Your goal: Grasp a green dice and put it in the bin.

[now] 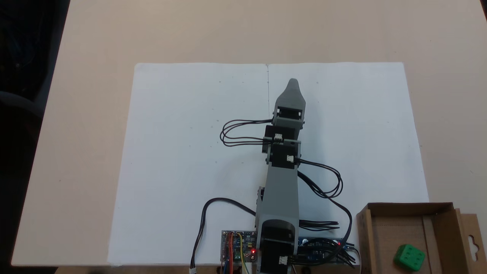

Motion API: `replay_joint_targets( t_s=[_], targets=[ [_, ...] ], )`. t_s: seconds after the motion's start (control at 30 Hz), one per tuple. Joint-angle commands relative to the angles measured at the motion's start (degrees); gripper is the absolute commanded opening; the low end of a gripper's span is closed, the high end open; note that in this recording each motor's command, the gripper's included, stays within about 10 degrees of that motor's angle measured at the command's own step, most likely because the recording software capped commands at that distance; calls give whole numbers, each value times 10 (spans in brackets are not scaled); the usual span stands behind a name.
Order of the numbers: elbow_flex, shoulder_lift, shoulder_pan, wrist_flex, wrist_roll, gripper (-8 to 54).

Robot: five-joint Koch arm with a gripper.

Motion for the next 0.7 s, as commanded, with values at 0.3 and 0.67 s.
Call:
replay_joint_targets(
  t_s=[0.3,0.67],
  targets=[
    [123,61,-48,-261,-54,439],
    [235,66,-100,-469,-104,442]
  ],
)
